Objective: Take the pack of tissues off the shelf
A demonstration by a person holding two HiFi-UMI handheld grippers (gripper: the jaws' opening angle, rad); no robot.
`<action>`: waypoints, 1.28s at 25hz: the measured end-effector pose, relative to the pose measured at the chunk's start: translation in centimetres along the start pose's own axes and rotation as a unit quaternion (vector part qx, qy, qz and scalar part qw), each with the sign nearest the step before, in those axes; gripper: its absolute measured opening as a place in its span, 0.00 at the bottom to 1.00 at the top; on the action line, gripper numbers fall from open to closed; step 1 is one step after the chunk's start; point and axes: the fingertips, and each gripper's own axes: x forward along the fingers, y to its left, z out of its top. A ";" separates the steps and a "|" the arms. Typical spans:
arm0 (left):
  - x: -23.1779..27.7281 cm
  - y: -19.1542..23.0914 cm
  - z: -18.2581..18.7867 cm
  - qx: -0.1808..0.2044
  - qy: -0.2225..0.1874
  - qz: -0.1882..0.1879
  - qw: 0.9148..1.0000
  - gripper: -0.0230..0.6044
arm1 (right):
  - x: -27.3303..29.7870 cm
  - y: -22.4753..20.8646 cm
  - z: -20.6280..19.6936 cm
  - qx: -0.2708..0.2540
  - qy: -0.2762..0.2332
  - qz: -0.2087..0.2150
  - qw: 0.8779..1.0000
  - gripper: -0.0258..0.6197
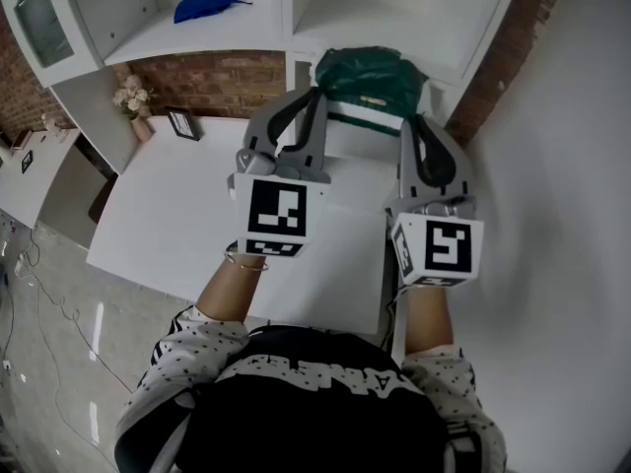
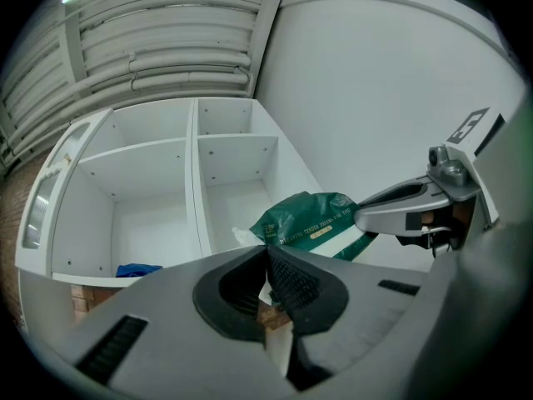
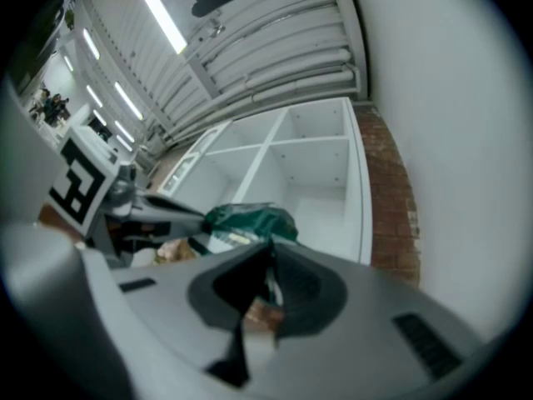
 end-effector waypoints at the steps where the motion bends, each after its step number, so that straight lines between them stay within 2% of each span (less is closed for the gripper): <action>1: 0.0 0.0 0.0 -0.002 0.004 -0.001 1.000 0.10 | 0.0 0.0 0.1 0.000 0.003 0.001 1.000 0.13; 16: 0.1 -0.2 -1.8 -0.013 0.030 -0.011 0.999 0.10 | -0.2 0.7 -1.3 0.017 0.026 0.010 0.999 0.12; 32: 0.2 -0.3 -2.2 -0.015 0.035 -0.013 0.999 0.10 | -0.1 0.6 -1.8 0.024 0.032 0.009 0.999 0.12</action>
